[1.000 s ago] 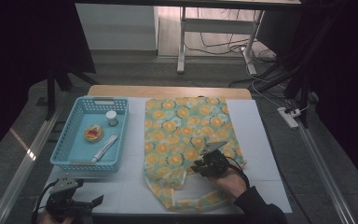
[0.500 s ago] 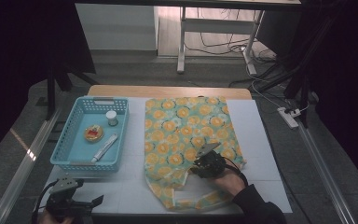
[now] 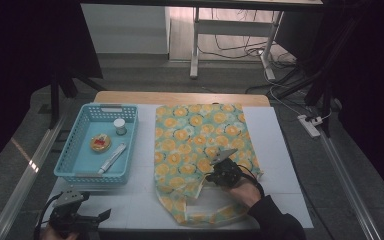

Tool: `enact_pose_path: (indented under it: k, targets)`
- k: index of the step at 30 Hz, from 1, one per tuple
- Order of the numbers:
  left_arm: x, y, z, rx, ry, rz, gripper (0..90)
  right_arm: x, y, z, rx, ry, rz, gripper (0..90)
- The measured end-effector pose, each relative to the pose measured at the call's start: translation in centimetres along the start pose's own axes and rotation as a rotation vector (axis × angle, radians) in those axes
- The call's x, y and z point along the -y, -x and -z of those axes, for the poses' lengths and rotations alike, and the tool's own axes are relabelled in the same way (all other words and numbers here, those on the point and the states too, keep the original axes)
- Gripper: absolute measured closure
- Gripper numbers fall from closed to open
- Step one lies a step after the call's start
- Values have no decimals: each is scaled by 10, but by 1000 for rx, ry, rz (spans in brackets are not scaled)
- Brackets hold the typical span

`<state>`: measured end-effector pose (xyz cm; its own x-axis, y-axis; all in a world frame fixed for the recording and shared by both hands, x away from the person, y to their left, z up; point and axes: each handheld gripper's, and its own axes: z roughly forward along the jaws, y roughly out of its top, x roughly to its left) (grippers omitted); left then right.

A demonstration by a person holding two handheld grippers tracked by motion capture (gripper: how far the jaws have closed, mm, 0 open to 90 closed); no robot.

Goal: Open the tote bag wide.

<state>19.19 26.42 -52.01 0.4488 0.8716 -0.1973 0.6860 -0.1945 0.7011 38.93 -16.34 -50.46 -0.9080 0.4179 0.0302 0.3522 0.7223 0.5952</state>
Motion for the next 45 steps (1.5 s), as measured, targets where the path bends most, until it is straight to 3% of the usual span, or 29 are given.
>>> enact_pose_path:
  k: [3,8,11,13,21,33,45]
  targets:
    - [0,0,0,0,1,2,10,-4,4,5,20,25,-8,900]
    - [0,0,0,-1,3,5,10,-11,10,7,-22,40,-52,900]
    - [0,0,0,0,4,5,10,-16,17,5,-75,60,-120,900]
    - [0,0,0,1,4,6,9,-19,19,6,-88,77,-137,900]
    - [0,-1,1,3,5,7,10,-29,23,15,-81,130,-151,900]
    - [1,-2,2,13,20,15,10,-49,38,16,-47,160,-172,900]
    - [1,-4,2,29,25,31,9,-68,47,31,-56,256,-179,900]
